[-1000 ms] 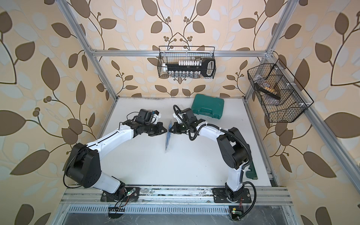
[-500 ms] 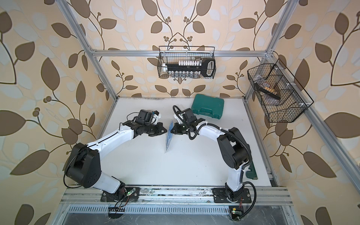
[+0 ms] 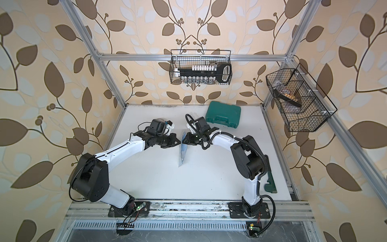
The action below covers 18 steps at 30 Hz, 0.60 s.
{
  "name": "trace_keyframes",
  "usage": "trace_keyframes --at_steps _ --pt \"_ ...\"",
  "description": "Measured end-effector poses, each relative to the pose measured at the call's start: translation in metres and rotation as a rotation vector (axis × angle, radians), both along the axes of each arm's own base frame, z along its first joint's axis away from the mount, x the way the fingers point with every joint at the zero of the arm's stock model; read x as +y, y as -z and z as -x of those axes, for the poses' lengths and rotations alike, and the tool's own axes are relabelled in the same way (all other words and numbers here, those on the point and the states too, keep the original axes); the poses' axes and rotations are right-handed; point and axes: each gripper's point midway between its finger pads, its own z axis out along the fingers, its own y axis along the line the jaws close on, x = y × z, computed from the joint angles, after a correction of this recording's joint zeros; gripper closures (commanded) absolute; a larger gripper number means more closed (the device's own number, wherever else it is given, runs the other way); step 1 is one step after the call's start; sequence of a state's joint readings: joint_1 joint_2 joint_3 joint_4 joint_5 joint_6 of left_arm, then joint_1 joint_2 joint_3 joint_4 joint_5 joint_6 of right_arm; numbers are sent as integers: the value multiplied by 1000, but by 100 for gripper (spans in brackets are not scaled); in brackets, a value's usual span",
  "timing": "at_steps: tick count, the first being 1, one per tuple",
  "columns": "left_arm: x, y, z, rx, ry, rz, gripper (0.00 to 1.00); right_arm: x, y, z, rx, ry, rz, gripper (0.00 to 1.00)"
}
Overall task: Open the ruler set and take out the ruler
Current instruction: Take out the ruler from the ruler set bag.
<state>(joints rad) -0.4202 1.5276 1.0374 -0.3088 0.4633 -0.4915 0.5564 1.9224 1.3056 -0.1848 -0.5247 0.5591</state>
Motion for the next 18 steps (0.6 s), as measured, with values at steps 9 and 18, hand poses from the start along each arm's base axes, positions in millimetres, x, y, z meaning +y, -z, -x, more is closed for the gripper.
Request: trace_keyframes --at_steps 9,18 --pt "-1 7 -1 17 -4 -4 100 3 -3 -5 -5 2 -3 78" --pt "-1 7 -1 17 -4 -4 100 1 16 -2 53 -1 36 81"
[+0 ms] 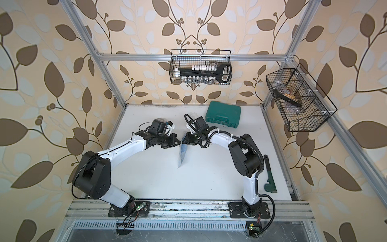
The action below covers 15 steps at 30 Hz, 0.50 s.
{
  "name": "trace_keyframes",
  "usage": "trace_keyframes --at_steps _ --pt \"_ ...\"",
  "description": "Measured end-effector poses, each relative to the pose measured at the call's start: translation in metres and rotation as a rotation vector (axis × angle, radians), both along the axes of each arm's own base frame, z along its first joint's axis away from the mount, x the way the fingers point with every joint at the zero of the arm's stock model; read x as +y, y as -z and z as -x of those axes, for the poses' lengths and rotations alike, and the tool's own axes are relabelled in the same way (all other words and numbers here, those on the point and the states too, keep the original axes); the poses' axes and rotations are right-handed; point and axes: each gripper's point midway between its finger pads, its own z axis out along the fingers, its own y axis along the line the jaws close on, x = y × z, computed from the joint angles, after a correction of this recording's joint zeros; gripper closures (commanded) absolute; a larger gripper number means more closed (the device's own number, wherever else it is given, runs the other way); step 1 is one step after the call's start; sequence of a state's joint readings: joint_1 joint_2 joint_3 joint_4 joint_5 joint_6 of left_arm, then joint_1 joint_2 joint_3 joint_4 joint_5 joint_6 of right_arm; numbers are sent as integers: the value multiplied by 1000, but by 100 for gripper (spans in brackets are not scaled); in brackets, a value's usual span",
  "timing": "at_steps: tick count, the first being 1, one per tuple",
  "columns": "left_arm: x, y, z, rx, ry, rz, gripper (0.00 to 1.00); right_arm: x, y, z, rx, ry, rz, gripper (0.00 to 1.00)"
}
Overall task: Open the ruler set and take out the ruler
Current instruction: Take out the ruler from the ruler set bag.
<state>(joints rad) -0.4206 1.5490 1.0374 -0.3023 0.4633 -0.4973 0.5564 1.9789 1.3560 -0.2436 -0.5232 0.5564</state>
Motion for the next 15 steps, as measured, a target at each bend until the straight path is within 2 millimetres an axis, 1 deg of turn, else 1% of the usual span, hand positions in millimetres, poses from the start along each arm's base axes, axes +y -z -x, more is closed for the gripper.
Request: trace_keyframes --at_steps 3,8,12,15 --pt "0 0 0 0 0 0 100 -1 3 1 10 -2 8 86" --pt "0 0 0 1 0 0 100 -1 1 1 12 -5 12 92" --pt "0 0 0 1 0 0 100 0 -1 0 9 -5 11 100" --pt "0 1 0 3 0 -1 100 0 -1 0 12 -5 12 100"
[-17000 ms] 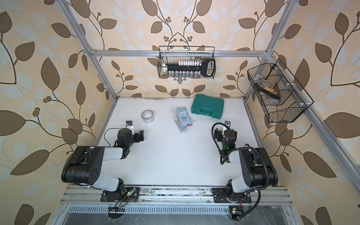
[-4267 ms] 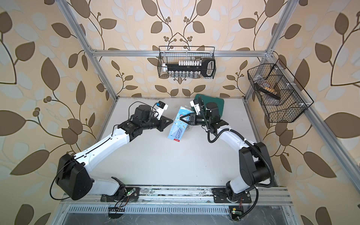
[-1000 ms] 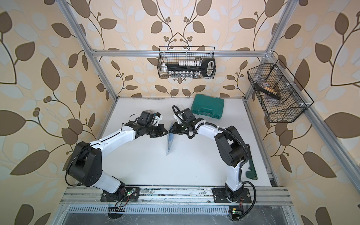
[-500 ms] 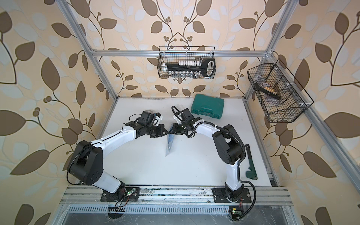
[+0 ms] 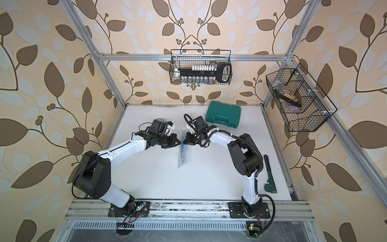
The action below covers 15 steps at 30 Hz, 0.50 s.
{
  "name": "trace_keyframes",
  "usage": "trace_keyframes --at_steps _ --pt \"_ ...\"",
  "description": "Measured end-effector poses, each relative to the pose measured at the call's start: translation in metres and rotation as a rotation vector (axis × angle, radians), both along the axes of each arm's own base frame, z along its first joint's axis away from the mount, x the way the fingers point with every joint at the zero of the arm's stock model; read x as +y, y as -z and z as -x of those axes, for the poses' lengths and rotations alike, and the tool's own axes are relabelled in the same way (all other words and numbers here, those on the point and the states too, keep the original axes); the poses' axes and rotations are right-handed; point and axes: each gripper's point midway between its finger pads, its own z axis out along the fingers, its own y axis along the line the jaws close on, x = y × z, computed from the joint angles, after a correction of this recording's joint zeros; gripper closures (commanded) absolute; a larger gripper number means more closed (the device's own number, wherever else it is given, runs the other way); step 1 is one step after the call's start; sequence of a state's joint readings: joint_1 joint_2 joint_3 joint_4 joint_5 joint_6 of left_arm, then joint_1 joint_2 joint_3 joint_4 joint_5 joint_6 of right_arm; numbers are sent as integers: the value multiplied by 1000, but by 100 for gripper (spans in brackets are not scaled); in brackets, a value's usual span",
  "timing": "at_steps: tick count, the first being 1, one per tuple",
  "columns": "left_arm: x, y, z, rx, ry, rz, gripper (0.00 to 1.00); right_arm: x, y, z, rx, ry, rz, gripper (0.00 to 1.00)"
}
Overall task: Open the ruler set and take out the ruler
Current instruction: Take out the ruler from the ruler set bag.
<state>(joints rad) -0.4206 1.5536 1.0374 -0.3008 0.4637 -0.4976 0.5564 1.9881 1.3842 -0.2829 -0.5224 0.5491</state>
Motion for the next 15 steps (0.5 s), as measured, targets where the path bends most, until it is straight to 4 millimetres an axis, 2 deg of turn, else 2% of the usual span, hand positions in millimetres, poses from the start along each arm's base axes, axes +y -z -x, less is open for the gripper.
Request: trace_keyframes --at_steps 15 --pt "-2 2 -4 -2 -6 7 100 -1 3 -3 8 7 26 100"
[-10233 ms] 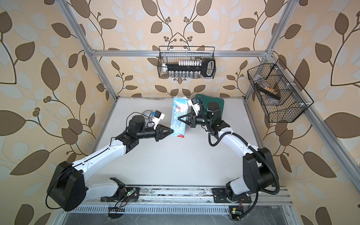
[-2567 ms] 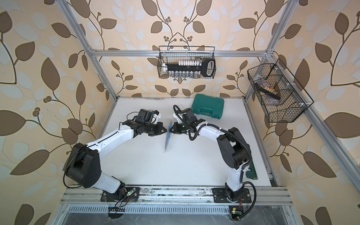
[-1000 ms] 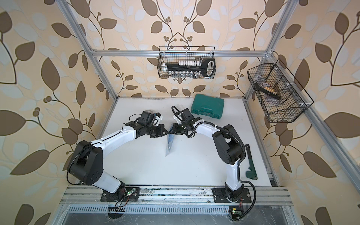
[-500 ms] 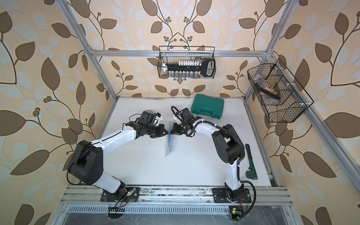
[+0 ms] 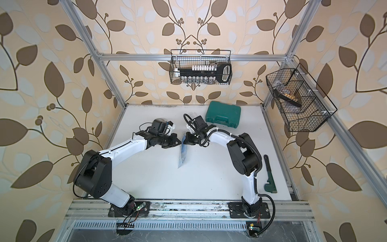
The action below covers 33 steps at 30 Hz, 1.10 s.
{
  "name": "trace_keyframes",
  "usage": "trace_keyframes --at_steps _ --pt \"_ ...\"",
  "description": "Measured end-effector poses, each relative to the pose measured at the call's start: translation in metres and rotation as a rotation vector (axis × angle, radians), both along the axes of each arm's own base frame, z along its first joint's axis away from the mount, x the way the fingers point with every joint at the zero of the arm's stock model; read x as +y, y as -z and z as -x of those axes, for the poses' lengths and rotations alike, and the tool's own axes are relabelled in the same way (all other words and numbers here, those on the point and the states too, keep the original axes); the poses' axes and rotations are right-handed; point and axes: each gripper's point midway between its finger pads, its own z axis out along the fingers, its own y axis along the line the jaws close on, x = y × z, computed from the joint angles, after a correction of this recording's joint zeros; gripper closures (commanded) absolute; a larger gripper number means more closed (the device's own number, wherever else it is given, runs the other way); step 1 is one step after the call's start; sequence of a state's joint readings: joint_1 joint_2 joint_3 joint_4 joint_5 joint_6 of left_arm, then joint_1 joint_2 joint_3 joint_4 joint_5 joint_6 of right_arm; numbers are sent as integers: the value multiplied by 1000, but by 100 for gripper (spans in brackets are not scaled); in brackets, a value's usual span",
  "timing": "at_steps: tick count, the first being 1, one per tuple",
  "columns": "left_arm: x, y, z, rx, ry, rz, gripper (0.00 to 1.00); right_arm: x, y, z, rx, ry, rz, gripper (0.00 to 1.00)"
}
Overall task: Open the ruler set and take out the ruler
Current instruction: Take out the ruler from the ruler set bag.
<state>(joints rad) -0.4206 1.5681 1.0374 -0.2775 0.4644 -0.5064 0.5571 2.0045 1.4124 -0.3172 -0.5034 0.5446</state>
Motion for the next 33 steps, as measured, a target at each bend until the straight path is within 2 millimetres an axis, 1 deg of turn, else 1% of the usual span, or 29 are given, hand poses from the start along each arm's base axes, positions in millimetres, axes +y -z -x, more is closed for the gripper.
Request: trace_keyframes --at_steps 10,13,21,25,29,33 --pt "-9 9 -5 18 -6 21 100 -7 4 0 -17 2 72 100" --pt "-10 12 -6 25 -11 22 100 -10 3 0 -24 4 85 100" --pt "-10 15 -7 31 -14 20 100 -14 -23 -2 -85 15 80 100" --pt "-10 15 -7 32 -14 19 100 -18 -29 -6 -99 24 78 100" --pt "-10 16 -6 34 -14 17 100 -32 -31 -11 -102 52 80 100" --pt "-9 17 -6 39 -14 14 100 -56 -36 -18 -106 103 78 100"
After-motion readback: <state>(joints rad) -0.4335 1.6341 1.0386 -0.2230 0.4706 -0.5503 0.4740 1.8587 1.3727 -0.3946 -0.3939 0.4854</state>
